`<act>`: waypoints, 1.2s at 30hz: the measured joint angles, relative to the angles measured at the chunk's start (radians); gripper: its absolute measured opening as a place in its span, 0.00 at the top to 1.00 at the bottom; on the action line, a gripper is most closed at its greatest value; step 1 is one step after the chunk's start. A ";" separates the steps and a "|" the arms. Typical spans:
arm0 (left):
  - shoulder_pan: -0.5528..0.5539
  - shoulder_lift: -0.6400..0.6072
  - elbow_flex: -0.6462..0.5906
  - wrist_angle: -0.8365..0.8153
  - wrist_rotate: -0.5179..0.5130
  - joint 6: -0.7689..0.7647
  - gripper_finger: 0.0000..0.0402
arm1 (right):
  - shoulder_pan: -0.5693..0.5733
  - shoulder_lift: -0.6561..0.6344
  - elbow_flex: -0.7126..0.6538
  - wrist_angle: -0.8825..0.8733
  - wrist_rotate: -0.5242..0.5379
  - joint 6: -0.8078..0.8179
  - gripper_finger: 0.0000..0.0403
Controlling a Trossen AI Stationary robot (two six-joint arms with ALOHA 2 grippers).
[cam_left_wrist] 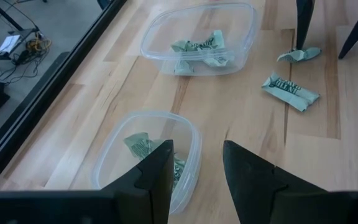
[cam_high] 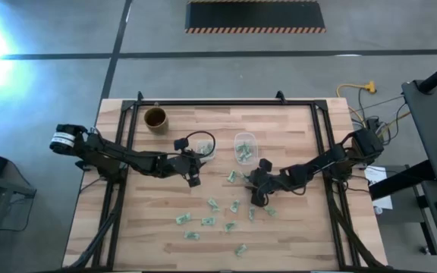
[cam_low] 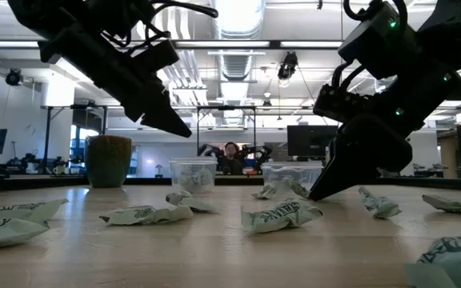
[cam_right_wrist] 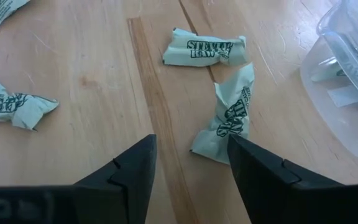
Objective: Pick and place items into bin
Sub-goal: Put the light green stevia packet into the right transparent bin
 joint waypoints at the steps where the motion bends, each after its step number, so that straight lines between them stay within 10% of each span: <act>1: 0.000 0.000 0.000 0.001 0.000 0.000 0.69 | 0.000 -0.003 0.000 -0.004 0.004 0.001 0.53; 22: 0.000 0.000 0.000 0.000 0.000 0.000 0.69 | -0.001 -0.011 -0.002 -0.017 0.014 -0.020 0.96; 36: 0.000 0.000 -0.002 -0.001 0.000 0.000 0.69 | 0.032 -0.056 0.004 -0.012 -0.064 -0.101 0.98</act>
